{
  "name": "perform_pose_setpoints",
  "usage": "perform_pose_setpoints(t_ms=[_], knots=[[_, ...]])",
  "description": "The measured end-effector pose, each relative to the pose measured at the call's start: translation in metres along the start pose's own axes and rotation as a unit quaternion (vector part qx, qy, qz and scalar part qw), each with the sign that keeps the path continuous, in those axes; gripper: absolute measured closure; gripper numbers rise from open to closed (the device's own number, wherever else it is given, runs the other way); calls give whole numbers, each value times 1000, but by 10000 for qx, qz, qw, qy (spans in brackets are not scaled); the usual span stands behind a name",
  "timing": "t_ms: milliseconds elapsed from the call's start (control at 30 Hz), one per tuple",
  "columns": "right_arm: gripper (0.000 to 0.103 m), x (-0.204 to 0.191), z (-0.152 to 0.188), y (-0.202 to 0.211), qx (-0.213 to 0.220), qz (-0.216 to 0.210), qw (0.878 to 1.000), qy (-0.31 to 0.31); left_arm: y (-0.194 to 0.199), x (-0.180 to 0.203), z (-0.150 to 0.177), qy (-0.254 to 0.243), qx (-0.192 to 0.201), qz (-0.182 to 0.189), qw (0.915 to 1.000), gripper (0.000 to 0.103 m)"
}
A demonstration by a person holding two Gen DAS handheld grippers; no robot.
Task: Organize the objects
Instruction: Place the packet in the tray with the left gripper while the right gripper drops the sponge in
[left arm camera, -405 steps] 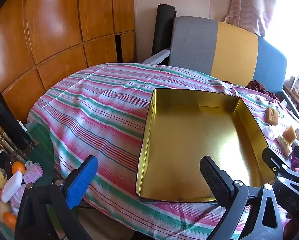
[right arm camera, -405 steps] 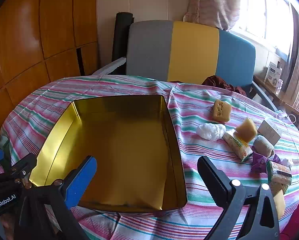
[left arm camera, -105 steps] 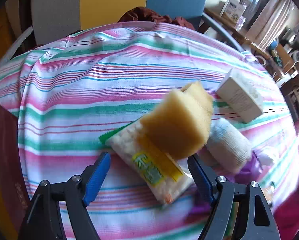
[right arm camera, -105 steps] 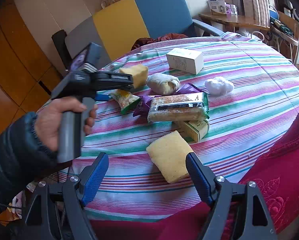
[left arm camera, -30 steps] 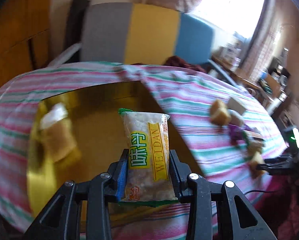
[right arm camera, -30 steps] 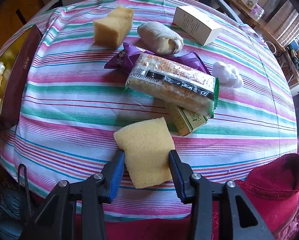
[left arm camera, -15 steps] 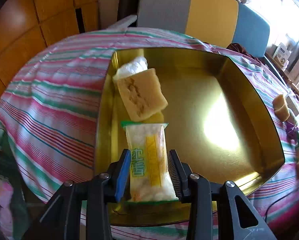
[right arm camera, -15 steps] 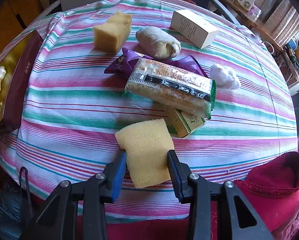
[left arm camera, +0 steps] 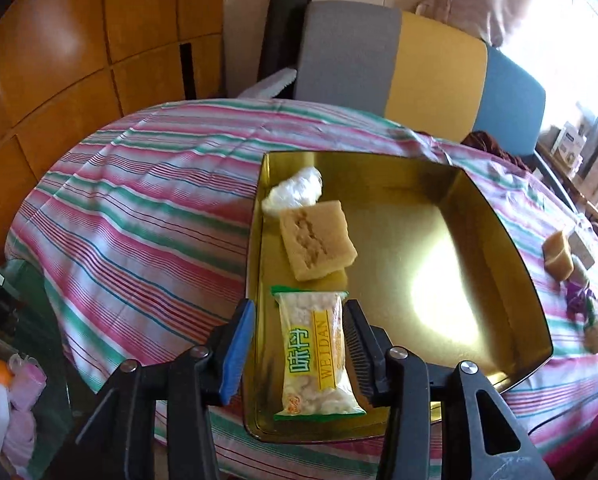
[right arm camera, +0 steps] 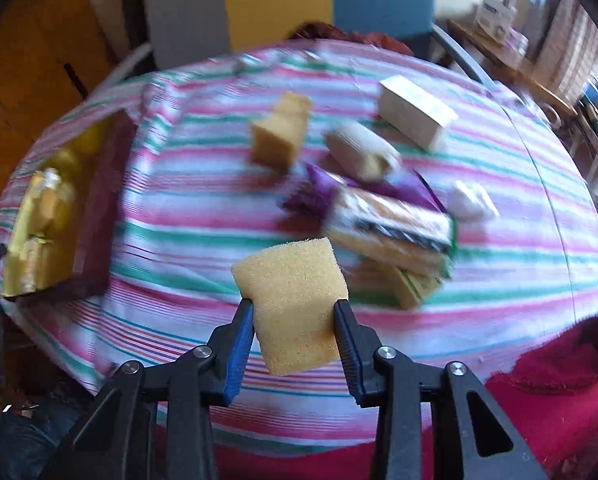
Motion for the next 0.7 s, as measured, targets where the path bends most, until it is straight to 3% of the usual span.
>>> perform_pose_setpoints(t_ms=[200,300,500,700], knots=[[63,-119,-48,17,543,-823,9909,912,7,-6,-2,97,80,4,9999,54],[63,-181,-65,12,577,-1235,9819,1312,10,-12,-2,142,128,-17,9998,54],[63,-284,-70,-29,210,-1678,9648,2014,11,-36,-1,364,148,-121,9992,51],[63,-348,-52,-75,-204,-1524,9521,2644,10,-62,3,632,125,-262,9976,49]])
Point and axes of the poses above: each gripper's, at about its wrist camera, not at the fingertips, and y roughly against the way its jaws point, x to its right, z to its underside, the point moved 9 cm from there along -y, roughly the way its jaws point, and after that the axes turned 5 degrees about y, right-handed, at the moved point
